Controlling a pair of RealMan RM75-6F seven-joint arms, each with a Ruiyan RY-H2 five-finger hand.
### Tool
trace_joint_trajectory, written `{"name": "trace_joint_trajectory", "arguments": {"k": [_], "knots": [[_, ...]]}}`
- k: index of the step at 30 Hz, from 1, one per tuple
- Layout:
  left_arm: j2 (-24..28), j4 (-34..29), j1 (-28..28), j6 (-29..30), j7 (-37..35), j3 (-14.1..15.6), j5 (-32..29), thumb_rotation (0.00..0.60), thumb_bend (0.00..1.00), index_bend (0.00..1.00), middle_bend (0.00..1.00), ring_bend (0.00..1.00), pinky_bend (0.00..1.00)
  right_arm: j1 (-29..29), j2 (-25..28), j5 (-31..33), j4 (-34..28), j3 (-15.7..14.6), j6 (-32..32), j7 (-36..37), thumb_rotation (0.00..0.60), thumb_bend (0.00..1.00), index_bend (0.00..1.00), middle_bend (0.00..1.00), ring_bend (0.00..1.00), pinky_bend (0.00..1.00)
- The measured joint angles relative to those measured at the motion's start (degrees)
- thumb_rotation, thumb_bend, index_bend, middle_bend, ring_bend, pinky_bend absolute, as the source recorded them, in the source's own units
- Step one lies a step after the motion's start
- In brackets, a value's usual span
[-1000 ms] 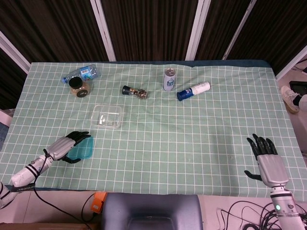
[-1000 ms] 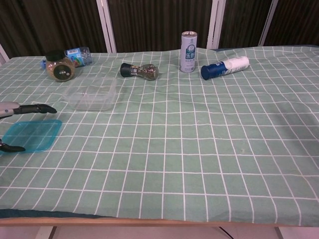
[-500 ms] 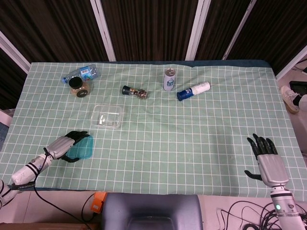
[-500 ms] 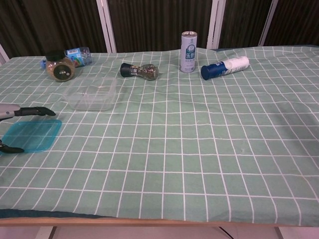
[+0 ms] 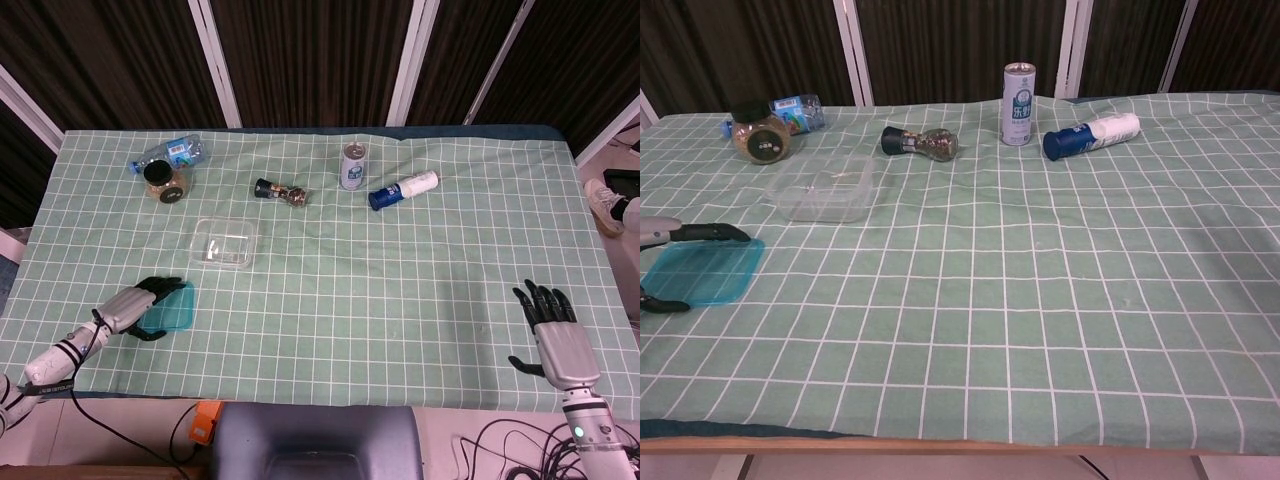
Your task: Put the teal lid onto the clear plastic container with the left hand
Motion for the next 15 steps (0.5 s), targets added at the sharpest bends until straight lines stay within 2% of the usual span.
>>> {"name": "trace_joint_trajectory", "arguments": {"k": [10, 13, 15], "knots": [[0.4, -0.5, -0.5, -1.8, -0.8, 0.7, -0.6, 0.600, 0.21, 0.00, 0.00, 0.01, 0.01, 0.1, 0.0, 0.1, -0.2, -0.1, -0.1, -0.3, 0.600, 0.06, 0.00, 0.00, 0.00, 0.00], [0.4, -0.6, -0.5, -2.0, -0.9, 0.9, -0.7, 0.600, 0.22, 0.00, 0.01, 0.10, 0.12, 0.2, 0.0, 0.1, -0.2, 0.0, -0.2, -0.4, 0.600, 0.06, 0.00, 0.00, 0.00, 0.00], [0.2, -0.4, -0.5, -1.9, -0.7, 0.8, -0.9, 0.600, 0.23, 0.00, 0.08, 0.20, 0.21, 0.3, -0.1, 0.2, -0.3, 0.0, -0.2, -0.5, 0.600, 0.06, 0.00, 0.00, 0.00, 0.00]]}}
